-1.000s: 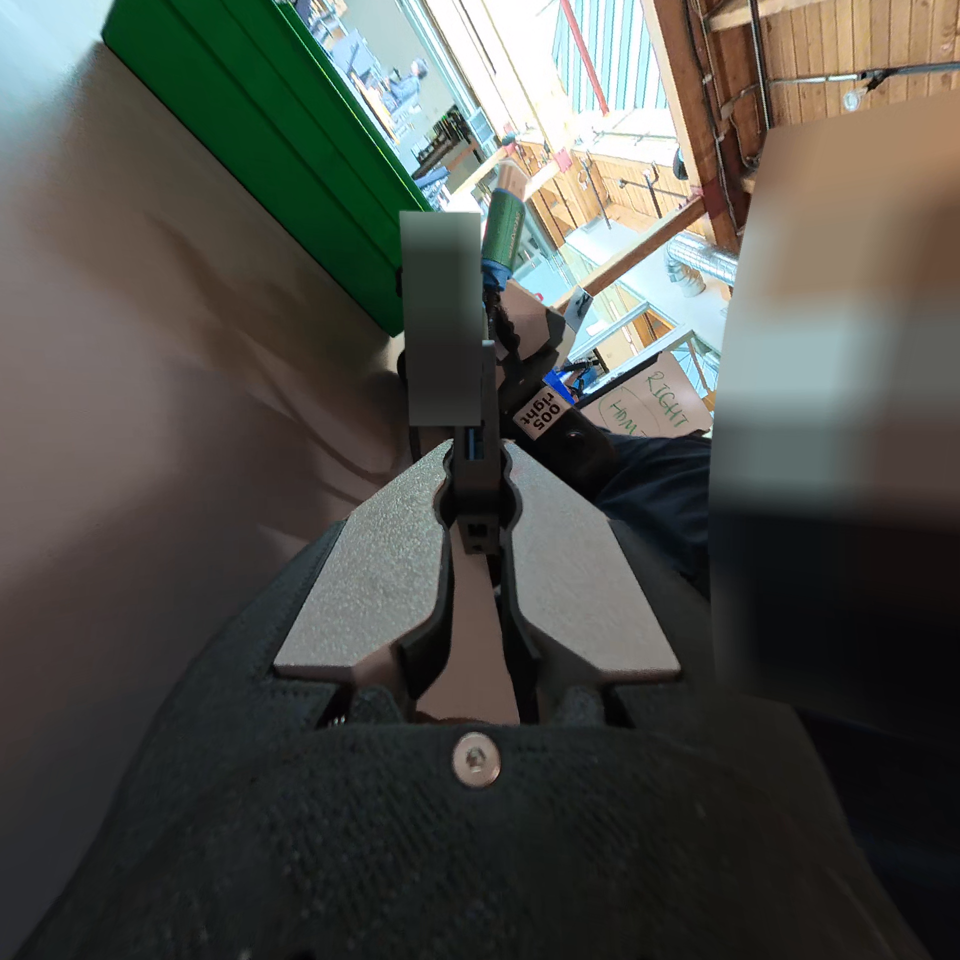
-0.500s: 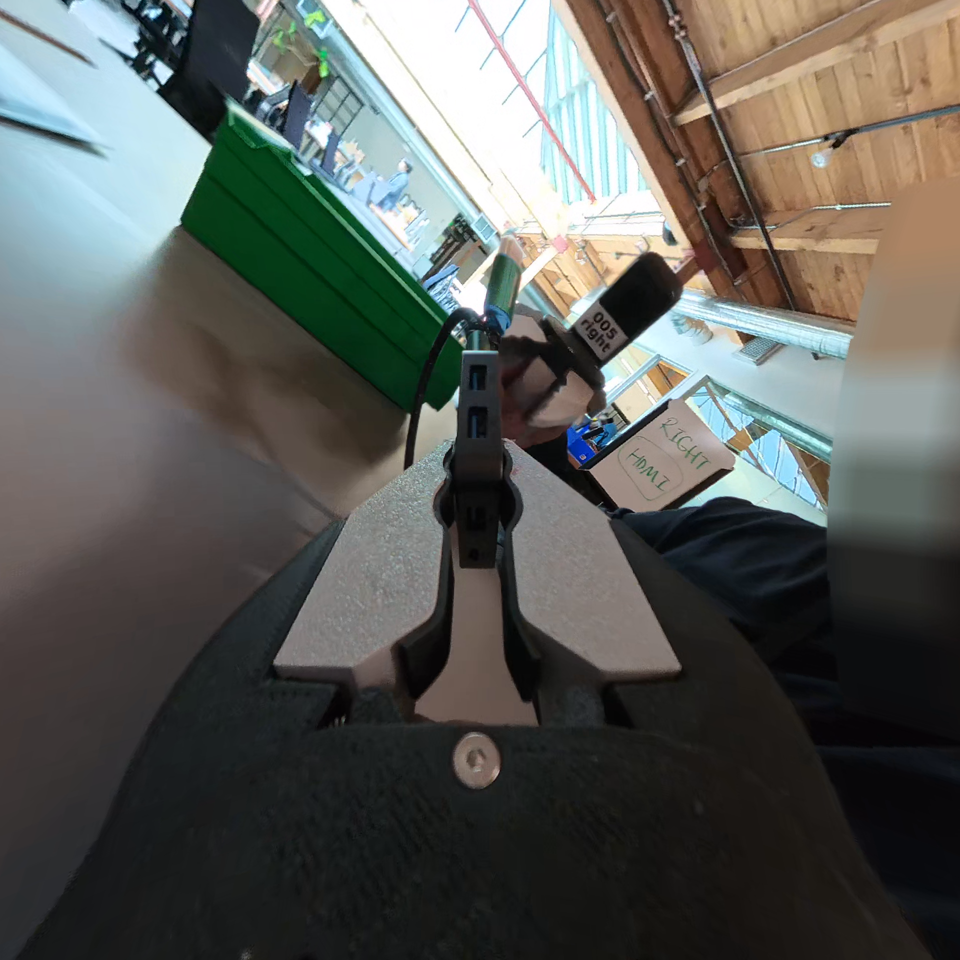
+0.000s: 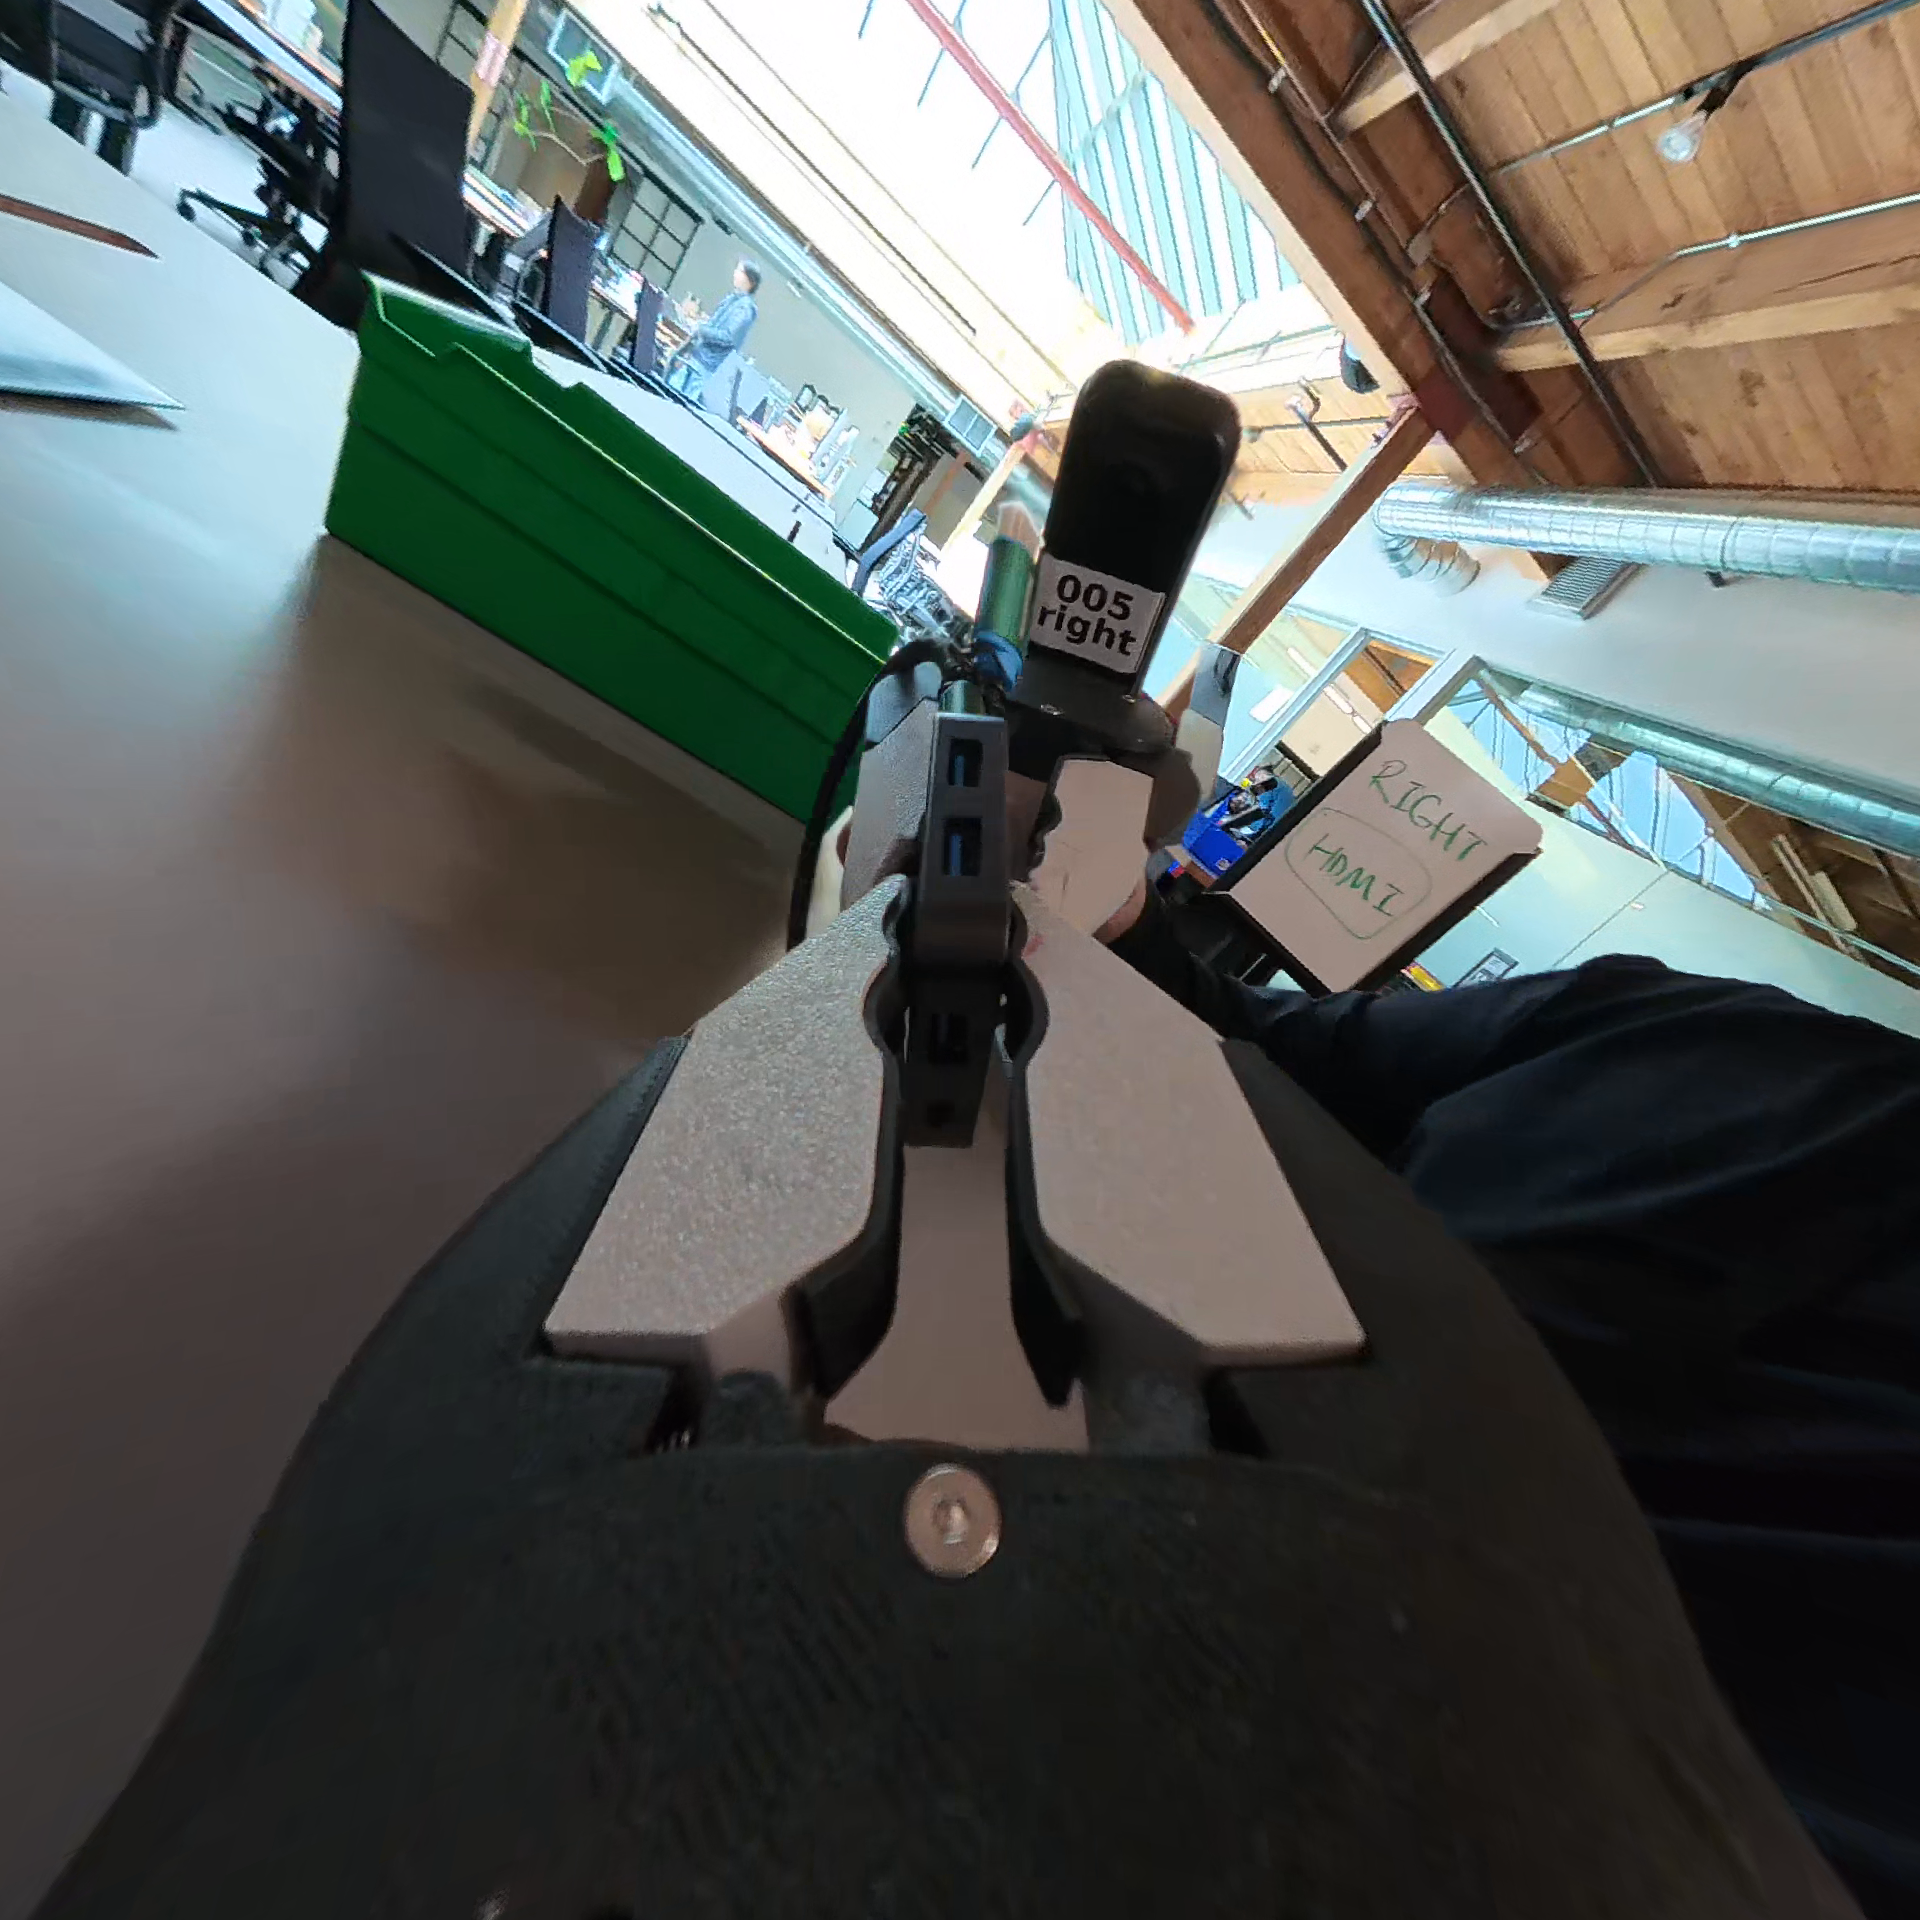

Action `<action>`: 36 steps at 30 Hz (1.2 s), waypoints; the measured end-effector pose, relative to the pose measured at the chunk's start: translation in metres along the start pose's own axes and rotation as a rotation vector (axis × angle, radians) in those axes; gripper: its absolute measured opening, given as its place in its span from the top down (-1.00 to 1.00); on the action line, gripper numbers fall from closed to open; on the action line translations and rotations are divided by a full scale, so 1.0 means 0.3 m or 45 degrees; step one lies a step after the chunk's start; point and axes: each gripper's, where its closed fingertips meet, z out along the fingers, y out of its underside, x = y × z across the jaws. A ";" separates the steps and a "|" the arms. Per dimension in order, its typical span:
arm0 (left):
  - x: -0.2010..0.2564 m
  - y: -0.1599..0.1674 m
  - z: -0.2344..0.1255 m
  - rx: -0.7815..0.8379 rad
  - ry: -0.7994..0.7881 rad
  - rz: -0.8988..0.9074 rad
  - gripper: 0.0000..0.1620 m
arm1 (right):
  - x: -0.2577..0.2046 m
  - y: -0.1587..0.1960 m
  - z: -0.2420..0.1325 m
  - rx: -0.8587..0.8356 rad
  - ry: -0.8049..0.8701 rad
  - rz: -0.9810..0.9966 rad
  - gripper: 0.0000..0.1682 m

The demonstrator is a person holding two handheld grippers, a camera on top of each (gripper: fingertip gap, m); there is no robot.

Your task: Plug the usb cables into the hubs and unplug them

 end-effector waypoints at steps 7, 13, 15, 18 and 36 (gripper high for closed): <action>-0.020 -0.083 -0.041 0.162 -0.096 0.039 0.46 | 0.048 -0.049 -0.117 0.111 0.141 0.001 0.82; -0.115 -0.044 -0.034 0.031 -0.418 0.288 0.27 | 0.009 -0.142 -0.292 0.212 0.245 -0.115 0.82; -0.120 -0.027 -0.021 -0.009 -0.444 0.332 0.20 | -0.005 -0.163 -0.355 0.249 0.268 -0.140 0.82; -0.140 -0.010 -0.015 -0.042 -0.490 0.350 0.20 | 0.006 -0.175 -0.457 0.275 0.339 -0.154 0.82; -0.208 0.013 -0.021 -0.123 -0.636 0.357 0.37 | 0.541 -0.387 -1.116 0.195 0.914 -0.076 0.80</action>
